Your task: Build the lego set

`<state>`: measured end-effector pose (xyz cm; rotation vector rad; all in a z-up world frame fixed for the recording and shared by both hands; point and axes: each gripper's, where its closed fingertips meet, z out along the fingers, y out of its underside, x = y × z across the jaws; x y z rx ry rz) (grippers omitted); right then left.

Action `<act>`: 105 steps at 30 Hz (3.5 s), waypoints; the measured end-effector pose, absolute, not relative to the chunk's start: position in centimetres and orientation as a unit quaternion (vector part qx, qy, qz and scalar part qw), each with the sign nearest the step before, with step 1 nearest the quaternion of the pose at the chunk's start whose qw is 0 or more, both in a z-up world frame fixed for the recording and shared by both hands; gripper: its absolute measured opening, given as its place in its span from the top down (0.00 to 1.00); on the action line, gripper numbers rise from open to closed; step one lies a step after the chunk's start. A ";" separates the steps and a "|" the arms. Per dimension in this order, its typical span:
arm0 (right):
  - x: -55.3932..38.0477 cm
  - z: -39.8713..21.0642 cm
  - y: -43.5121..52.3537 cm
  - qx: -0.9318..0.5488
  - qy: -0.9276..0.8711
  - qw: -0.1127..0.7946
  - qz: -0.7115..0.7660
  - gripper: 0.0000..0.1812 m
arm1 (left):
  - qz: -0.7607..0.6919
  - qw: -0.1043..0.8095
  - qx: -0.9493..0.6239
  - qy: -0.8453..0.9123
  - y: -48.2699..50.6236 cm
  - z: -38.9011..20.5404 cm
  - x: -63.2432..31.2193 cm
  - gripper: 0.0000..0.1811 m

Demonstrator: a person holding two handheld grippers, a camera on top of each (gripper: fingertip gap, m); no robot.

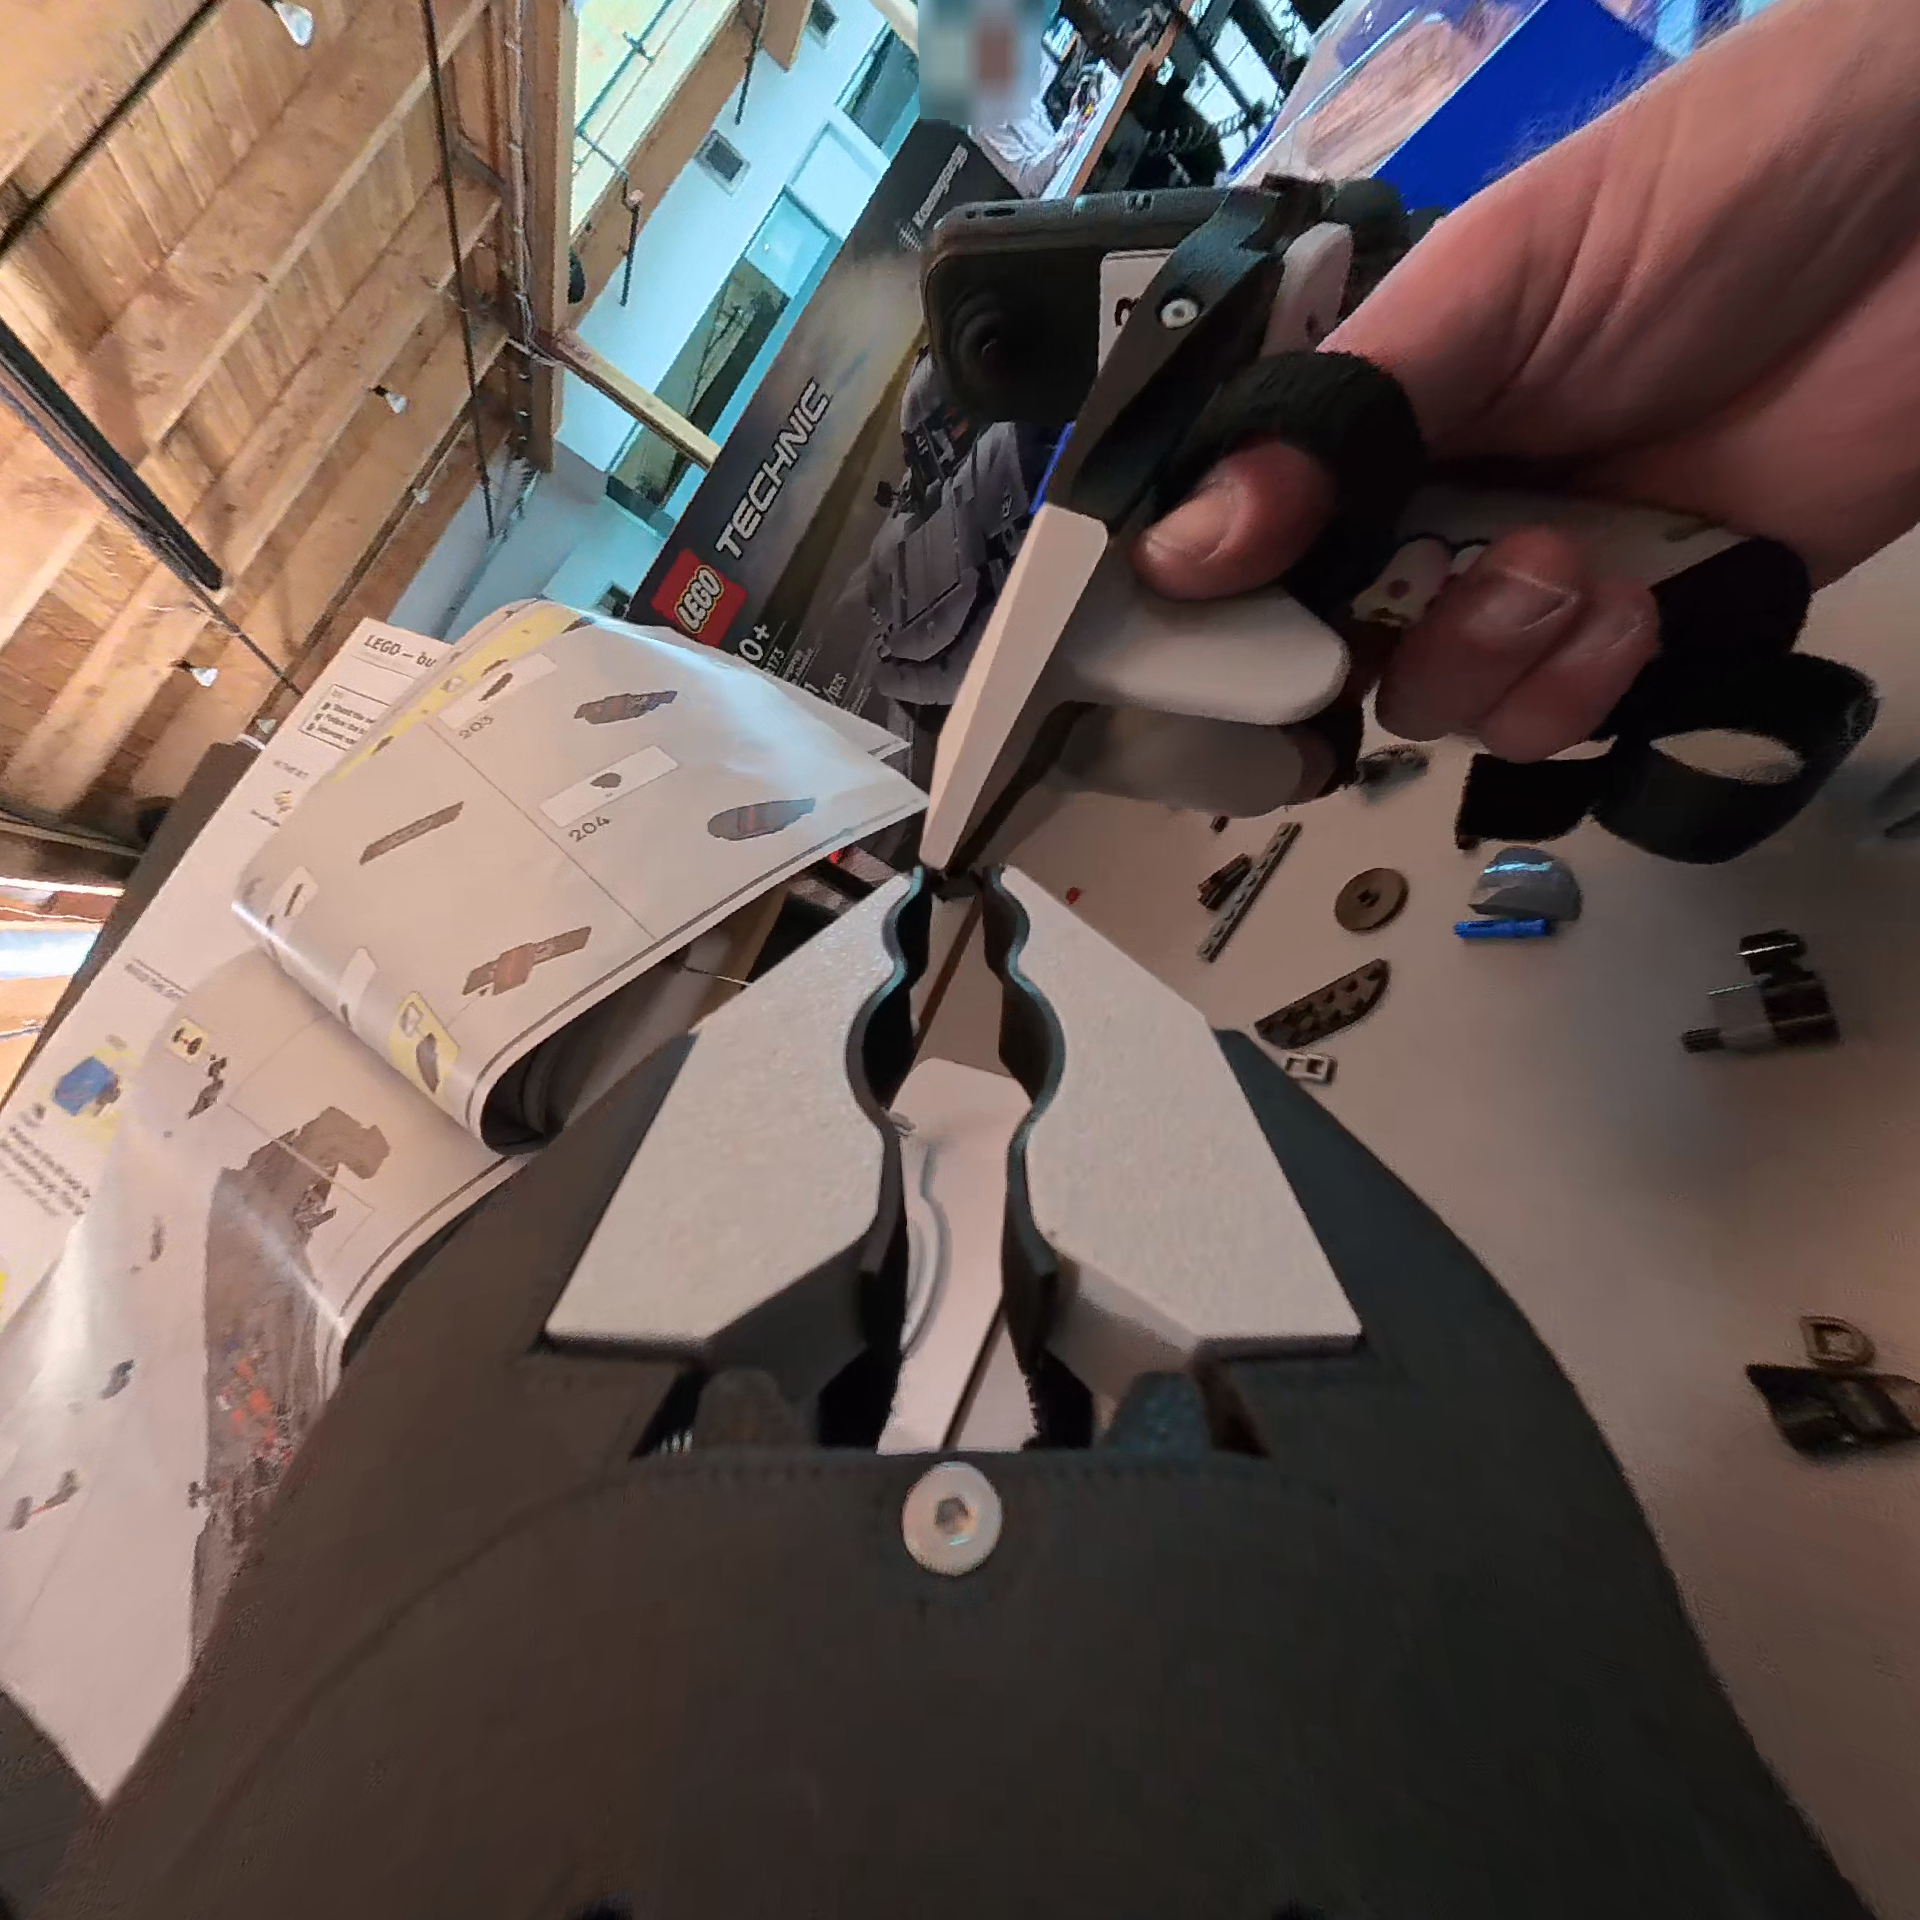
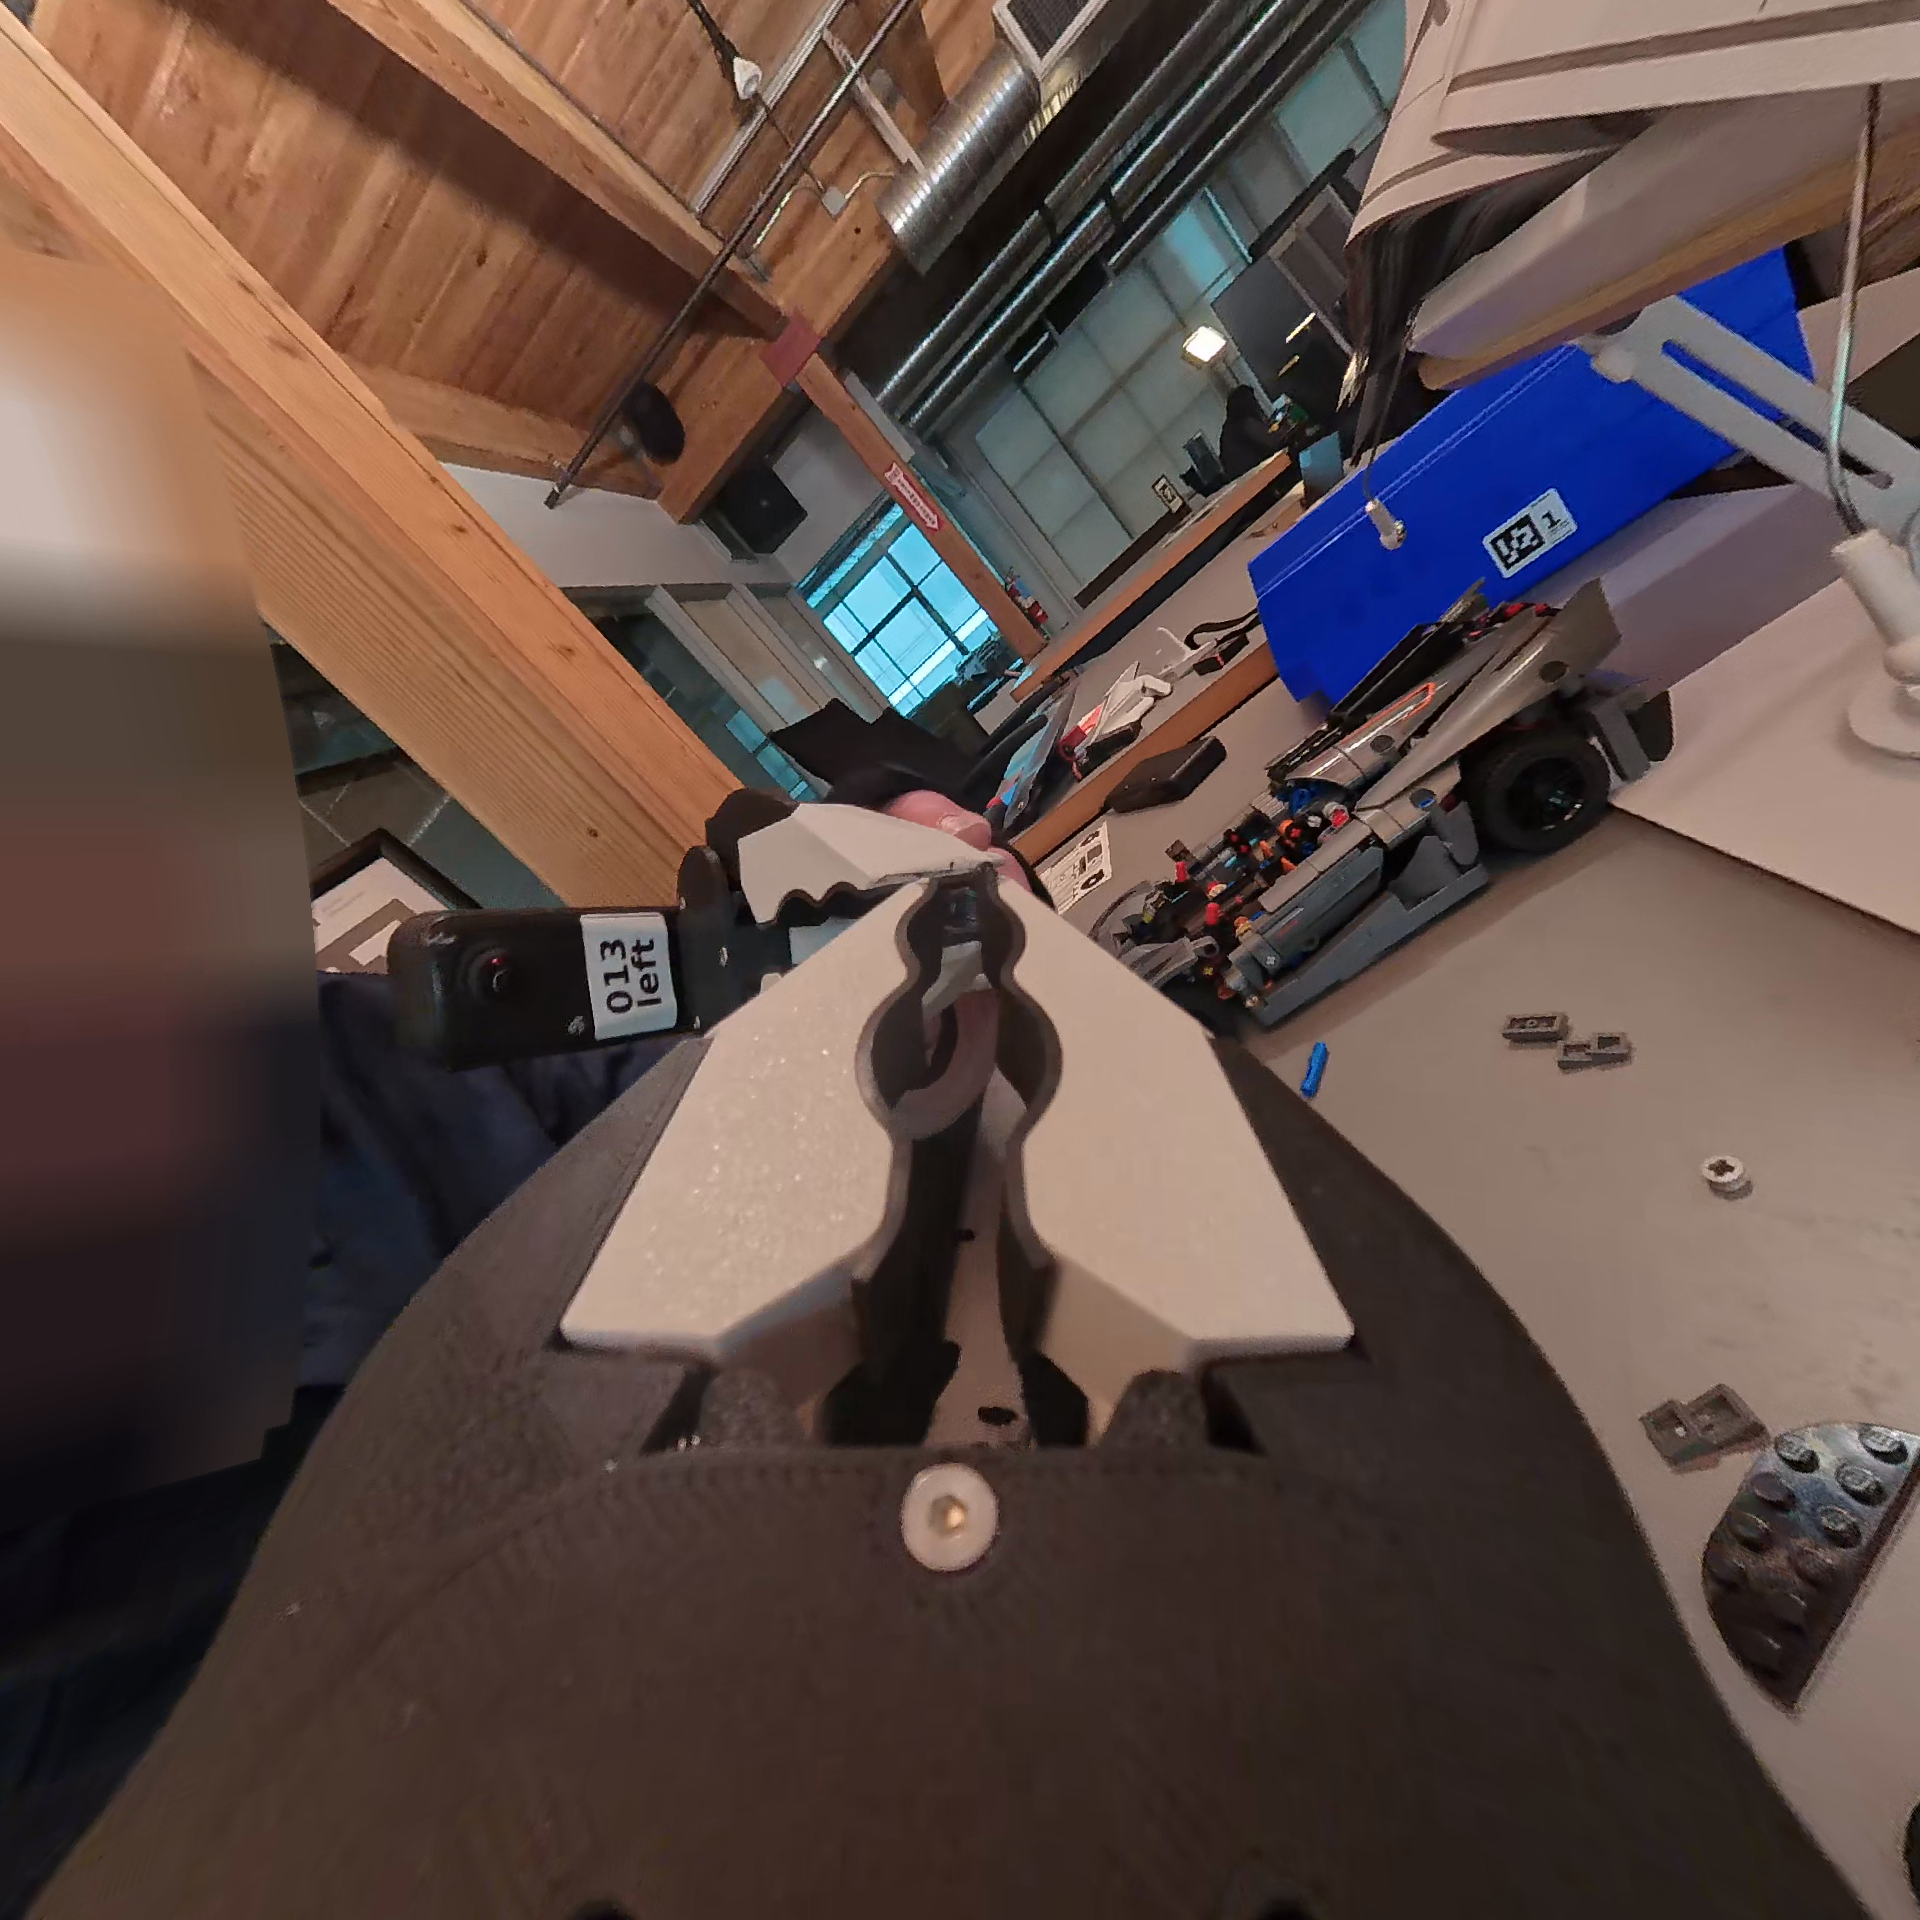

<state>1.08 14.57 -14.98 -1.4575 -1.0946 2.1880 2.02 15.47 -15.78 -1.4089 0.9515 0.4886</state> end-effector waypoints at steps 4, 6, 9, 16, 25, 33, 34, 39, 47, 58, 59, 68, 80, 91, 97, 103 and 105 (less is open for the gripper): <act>0.7 -14.9 14.8 -0.512 -0.366 0.173 0.758 0.98 | 0.210 0.633 -0.627 0.402 15.7 -15.7 1.6 0.96; 0.5 -14.9 14.9 -0.515 -0.361 0.183 0.756 0.98 | 0.205 0.633 -0.633 0.397 15.8 -15.7 1.4 0.96; 0.5 -14.9 15.0 -0.513 -0.356 0.183 0.759 0.99 | 0.191 0.636 -0.636 0.393 15.8 -15.7 1.4 0.96; 0.4 -15.0 14.9 -0.518 -0.371 0.203 0.743 0.97 | 0.185 0.637 -0.636 0.394 15.9 -15.8 1.2 0.97; 0.5 -15.1 15.2 -0.537 -0.408 0.246 0.697 0.93 | 0.199 0.633 -0.632 0.399 15.9 -15.9 1.2 0.97; 2.0 -16.2 16.6 -0.571 -0.460 0.277 0.621 0.93 | 0.172 0.615 -0.654 0.406 16.1 -17.0 0.9 0.97; 2.5 -16.7 16.5 -0.576 -0.480 0.268 0.605 0.92 | 0.169 0.614 -0.656 0.406 16.2 -17.1 0.8 0.97; 4.7 -21.1 17.5 -0.619 -0.576 0.275 0.458 0.91 | 0.162 0.611 -0.652 0.419 16.0 -17.5 1.2 0.97; 3.6 -17.2 15.0 -0.544 -0.554 0.314 0.546 0.94 | 0.114 0.618 -0.655 0.420 15.7 -17.7 2.2 0.97; 2.0 -17.8 15.0 -0.581 -0.532 0.339 0.515 0.95 | 0.227 0.583 -0.634 0.455 16.1 -18.4 2.2 0.97; 2.0 -17.9 15.0 -0.586 -0.525 0.327 0.523 0.94 | 0.234 0.579 -0.632 0.459 16.1 -18.5 2.2 0.97; 1.9 -18.5 15.2 -0.605 -0.503 0.302 0.538 0.99 | 0.272 0.563 -0.620 0.474 16.2 -19.1 2.5 0.97; 2.2 -18.1 15.1 -0.589 -0.497 0.299 0.562 1.00 | 0.238 0.580 -0.627 0.463 16.2 -18.7 2.7 0.97; 2.3 -17.9 15.1 -0.587 -0.486 0.286 0.581 1.00 | 0.220 0.584 -0.634 0.457 16.1 -18.7 2.6 0.97; 1.9 -18.5 15.1 -0.603 -0.493 0.300 0.551 0.95 | 0.262 0.571 -0.619 0.472 16.1 -18.8 2.9 0.97; 2.0 -18.8 15.0 -0.608 -0.504 0.297 0.536 0.99 | 0.267 0.570 -0.615 0.475 16.1 -18.9 3.0 0.97; 2.2 -18.7 15.0 -0.605 -0.503 0.286 0.546 1.00 | 0.252 0.575 -0.618 0.473 16.1 -18.9 3.2 0.97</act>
